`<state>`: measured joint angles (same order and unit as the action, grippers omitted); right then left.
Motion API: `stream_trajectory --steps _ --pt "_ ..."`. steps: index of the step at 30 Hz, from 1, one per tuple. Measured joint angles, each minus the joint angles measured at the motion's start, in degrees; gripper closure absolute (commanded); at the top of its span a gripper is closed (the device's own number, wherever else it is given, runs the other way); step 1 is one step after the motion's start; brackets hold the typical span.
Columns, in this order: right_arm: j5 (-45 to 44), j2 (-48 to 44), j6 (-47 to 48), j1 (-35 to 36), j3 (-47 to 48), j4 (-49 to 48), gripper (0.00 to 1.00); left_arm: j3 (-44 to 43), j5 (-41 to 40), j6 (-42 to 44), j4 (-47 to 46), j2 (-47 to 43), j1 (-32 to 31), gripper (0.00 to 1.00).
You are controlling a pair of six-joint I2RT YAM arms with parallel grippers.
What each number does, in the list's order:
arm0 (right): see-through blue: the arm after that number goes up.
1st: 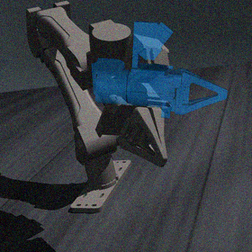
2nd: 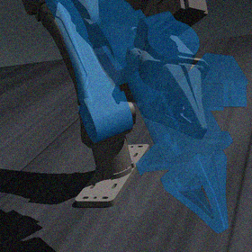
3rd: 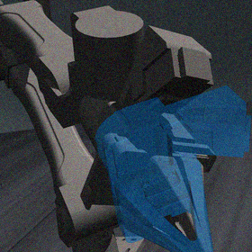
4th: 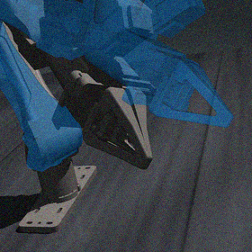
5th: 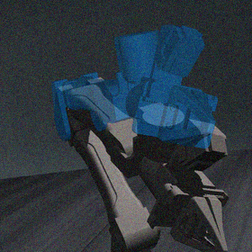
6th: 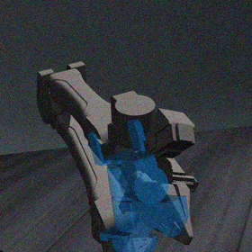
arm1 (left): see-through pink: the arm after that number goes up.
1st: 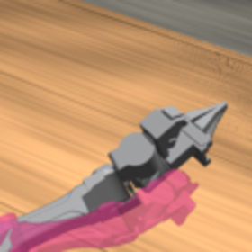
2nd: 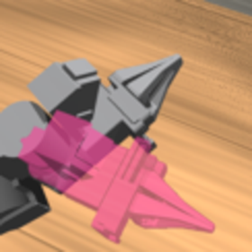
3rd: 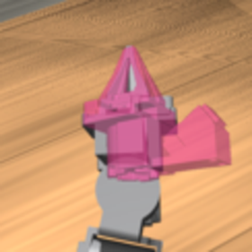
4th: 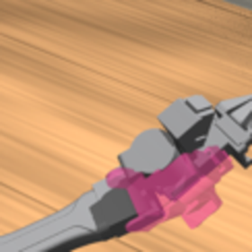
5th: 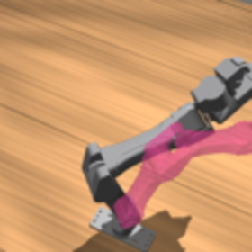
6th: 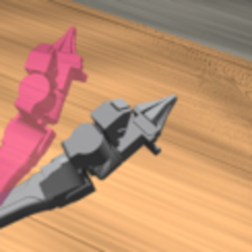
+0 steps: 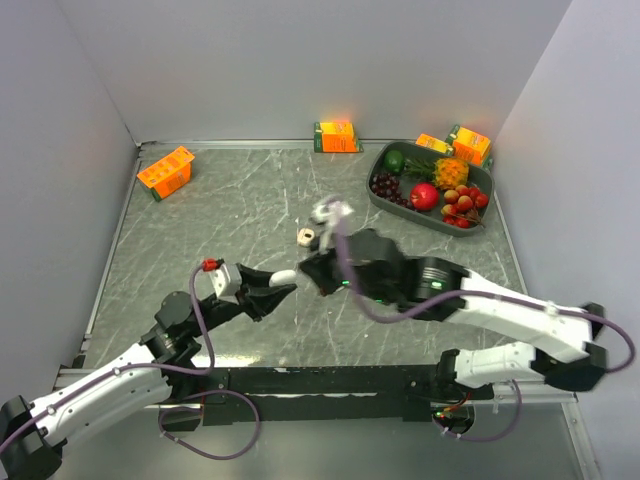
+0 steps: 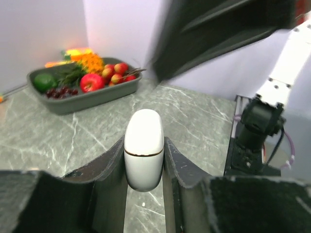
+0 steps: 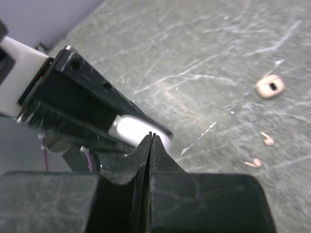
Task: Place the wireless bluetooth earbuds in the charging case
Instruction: Place the charging case at the center of the board.
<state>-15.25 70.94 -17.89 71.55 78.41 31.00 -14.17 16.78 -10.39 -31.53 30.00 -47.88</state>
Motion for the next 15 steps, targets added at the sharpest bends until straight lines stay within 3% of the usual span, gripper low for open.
stream_trajectory --steps 4,8,12,15 --pt "-4.24 -11.65 -2.16 -4.33 -5.66 -2.01 1.0 -2.49 -6.95 -6.75 3.96 2.91 0.15 0.99" --pt "-5.95 -15.52 -4.52 -10.38 -5.57 -2.23 1.0 -10.47 -12.28 -18.01 13.57 12.76 4.7 0.99" --pt "-3.85 -13.97 -6.16 -11.82 -8.41 -2.93 1.0 -19.74 -8.46 -25.49 20.24 28.28 14.88 0.99" --pt "-1.25 -11.34 -7.15 -12.31 -13.49 -2.99 1.0 -20.81 -2.23 -29.83 20.39 37.4 22.56 0.99"
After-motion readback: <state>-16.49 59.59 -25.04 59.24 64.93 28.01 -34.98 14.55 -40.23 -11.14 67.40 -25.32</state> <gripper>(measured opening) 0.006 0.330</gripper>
